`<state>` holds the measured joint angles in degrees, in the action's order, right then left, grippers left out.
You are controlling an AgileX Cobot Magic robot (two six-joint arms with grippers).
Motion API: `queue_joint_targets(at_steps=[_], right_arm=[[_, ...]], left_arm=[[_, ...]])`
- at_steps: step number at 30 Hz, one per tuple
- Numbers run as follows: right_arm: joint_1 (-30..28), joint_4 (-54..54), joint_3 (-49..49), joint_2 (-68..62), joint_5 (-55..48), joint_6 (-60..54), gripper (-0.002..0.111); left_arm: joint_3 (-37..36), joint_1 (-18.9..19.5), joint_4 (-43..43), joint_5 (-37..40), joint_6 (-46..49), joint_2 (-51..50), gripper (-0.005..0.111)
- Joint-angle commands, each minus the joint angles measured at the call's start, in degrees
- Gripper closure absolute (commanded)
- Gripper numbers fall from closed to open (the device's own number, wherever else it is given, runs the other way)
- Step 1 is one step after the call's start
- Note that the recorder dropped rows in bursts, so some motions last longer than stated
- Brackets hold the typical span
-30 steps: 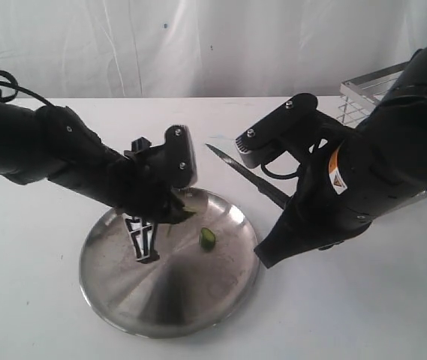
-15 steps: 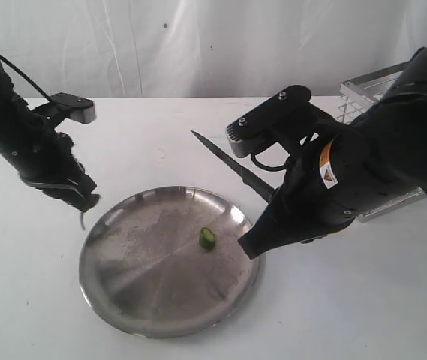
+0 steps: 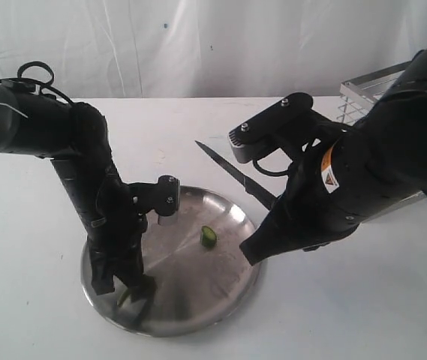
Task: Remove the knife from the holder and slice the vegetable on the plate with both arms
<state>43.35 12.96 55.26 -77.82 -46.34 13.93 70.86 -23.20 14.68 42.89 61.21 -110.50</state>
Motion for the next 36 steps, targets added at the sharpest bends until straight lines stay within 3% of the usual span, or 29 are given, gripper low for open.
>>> queue_joint_targets(at_steps=[1,12,18,23,31,36], right_arm=[[-0.5,0.1,0.0,0.3,0.2,0.1,0.108],[-0.5,0.1,0.0,0.3,0.4,-0.1,0.108],[-0.5,0.1,0.0,0.3,1.3,-0.1,0.108],[-0.5,0.1,0.0,0.3,2.1,-0.1,0.108],[-0.5,0.1,-0.8,0.3,3.3,-0.1,0.108],[-0.5,0.1,-3.7,0.2,5.4,-0.1,0.108]], left_arm=[[-0.4,-0.4,-0.3,-2.6,-1.9,-2.4,0.107],[-0.4,-0.4,0.1,-10.5,-0.5,-2.2,0.107],[3.7,-0.3,-2.5,-6.4,0.6,-2.2,0.107],[4.6,-0.3,-2.7,-9.8,3.9,-2.2,0.107],[4.6,-0.2,-2.8,-8.0,6.8,-1.7,0.107],[4.6,-0.2,-2.8,-12.0,9.3,-1.8,0.107]])
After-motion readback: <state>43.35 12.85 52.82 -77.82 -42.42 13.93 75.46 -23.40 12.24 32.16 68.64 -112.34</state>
